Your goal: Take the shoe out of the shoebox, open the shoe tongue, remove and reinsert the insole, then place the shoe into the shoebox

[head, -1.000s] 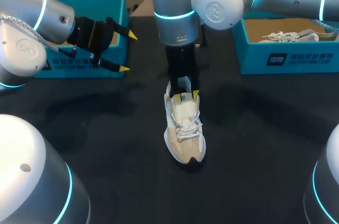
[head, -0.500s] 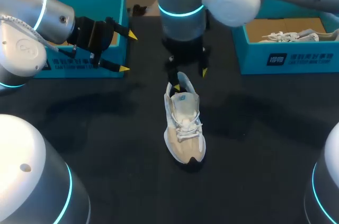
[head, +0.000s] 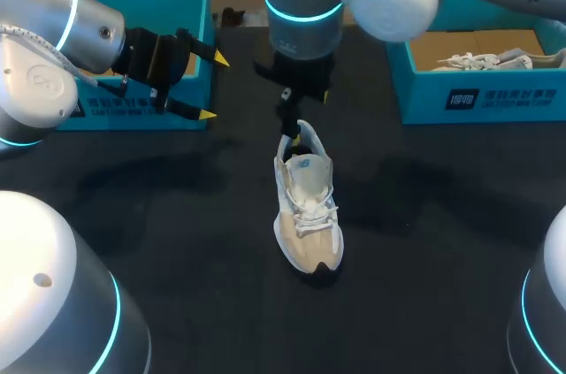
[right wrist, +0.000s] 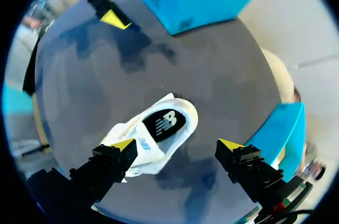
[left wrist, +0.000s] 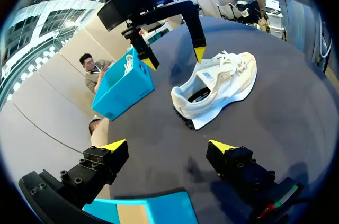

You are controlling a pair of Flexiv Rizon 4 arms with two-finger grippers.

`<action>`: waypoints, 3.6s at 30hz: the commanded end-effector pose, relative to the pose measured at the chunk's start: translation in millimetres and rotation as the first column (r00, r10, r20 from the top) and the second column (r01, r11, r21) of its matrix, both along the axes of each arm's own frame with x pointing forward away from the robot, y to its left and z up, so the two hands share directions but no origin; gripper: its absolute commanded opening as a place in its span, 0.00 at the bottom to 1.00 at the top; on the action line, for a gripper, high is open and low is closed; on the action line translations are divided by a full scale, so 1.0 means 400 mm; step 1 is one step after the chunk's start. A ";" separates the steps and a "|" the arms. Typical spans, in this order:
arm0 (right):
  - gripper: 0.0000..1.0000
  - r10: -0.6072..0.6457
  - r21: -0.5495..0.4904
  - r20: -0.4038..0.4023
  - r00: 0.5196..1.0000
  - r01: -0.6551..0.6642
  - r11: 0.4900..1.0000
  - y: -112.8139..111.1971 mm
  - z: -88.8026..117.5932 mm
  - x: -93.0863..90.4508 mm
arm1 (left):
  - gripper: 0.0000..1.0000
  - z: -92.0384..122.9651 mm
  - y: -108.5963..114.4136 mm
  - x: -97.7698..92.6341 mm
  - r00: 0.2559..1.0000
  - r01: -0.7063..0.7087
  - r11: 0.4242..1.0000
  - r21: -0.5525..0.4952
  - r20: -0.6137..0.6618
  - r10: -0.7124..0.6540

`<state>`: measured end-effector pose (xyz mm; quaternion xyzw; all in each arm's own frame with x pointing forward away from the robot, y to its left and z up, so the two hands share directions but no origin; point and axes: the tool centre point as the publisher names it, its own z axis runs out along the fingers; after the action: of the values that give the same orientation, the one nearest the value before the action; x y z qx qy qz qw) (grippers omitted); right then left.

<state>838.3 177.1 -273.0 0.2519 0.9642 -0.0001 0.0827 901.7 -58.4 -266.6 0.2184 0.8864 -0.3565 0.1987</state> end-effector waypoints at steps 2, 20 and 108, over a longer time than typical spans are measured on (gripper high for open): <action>1.00 0.315 -0.067 0.021 0.949 -0.313 0.947 0.025 -0.037 0.021 | 1.00 0.001 0.001 -0.002 1.000 -0.001 1.000 0.002 0.001 0.001; 1.00 0.426 -0.060 0.048 0.903 -0.423 0.904 0.028 -0.168 0.098 | 1.00 0.001 0.001 -0.002 1.000 -0.001 1.000 0.002 0.001 0.001; 0.00 0.440 -0.068 -0.010 0.898 -0.440 0.896 -0.056 0.140 0.112 | 1.00 0.001 0.001 -0.002 1.000 -0.001 1.000 0.002 0.001 0.001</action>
<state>886.8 162.5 -240.8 0.0268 0.9952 -0.0184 0.0925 901.7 -58.4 -266.6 0.2184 0.8864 -0.3565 0.1987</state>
